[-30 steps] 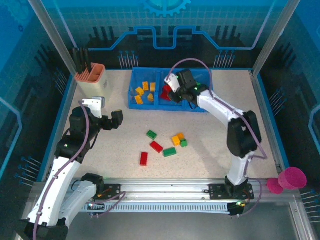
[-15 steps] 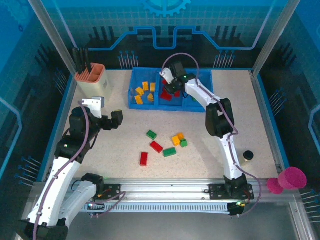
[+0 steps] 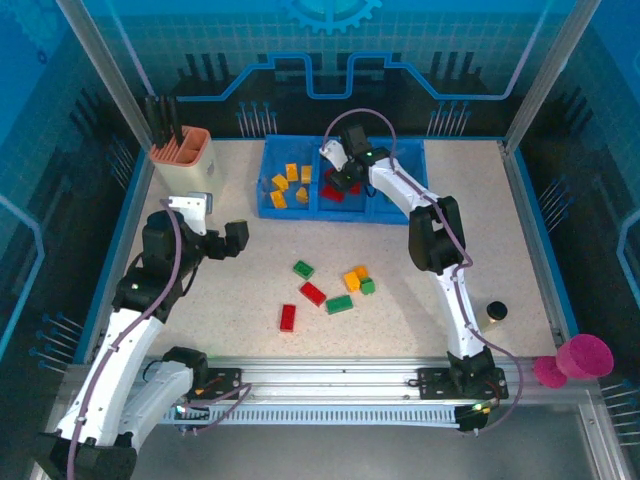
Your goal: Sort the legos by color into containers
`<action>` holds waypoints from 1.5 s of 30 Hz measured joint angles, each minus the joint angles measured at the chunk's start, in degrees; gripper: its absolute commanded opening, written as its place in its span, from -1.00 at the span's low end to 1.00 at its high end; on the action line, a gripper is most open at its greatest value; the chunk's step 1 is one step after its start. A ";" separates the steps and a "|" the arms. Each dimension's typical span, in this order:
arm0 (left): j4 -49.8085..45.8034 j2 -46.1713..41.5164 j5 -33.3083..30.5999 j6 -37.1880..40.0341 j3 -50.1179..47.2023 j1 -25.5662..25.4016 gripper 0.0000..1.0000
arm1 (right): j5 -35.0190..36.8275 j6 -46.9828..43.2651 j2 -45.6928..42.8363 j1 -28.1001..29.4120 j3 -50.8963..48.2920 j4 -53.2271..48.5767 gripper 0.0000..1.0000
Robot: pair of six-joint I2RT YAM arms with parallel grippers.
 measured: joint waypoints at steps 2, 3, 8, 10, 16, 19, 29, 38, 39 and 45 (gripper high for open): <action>0.00 0.00 0.13 0.00 0.00 0.00 0.99 | -0.07 0.02 -1.22 0.04 -1.70 0.13 0.12; 0.00 -0.02 0.17 0.00 0.00 0.00 0.99 | -0.09 0.04 -2.29 0.07 -2.93 0.07 0.12; 0.00 -0.63 0.37 0.00 0.00 0.00 0.99 | -0.28 1.16 -11.72 0.33 -11.06 -0.13 0.17; 0.00 -1.25 0.39 0.02 0.00 0.00 0.98 | -0.42 1.81 -17.20 0.90 -15.08 0.00 0.18; 0.00 -2.29 0.63 0.00 0.00 0.00 0.99 | -1.27 4.17 -31.85 5.14 -26.91 0.81 0.21; -0.02 -2.34 1.03 0.00 0.00 0.02 0.98 | -2.93 5.22 -37.48 8.46 -34.40 0.90 0.22; 0.00 -2.34 1.42 -0.02 0.00 0.04 0.99 | -5.68 15.85 -40.61 17.68 -45.35 -4.72 0.23; 0.02 -2.34 1.42 -0.07 0.00 0.04 0.99 | -5.66 30.97 -38.58 25.31 -47.58 -6.51 0.29; 0.02 -2.34 1.42 -0.15 0.00 0.04 0.99 | -5.66 32.50 -37.97 25.90 -47.74 -6.23 0.29; 0.02 -2.34 1.42 -0.74 0.00 0.04 0.99 | -4.00 37.27 -33.55 28.98 -47.80 -6.14 0.30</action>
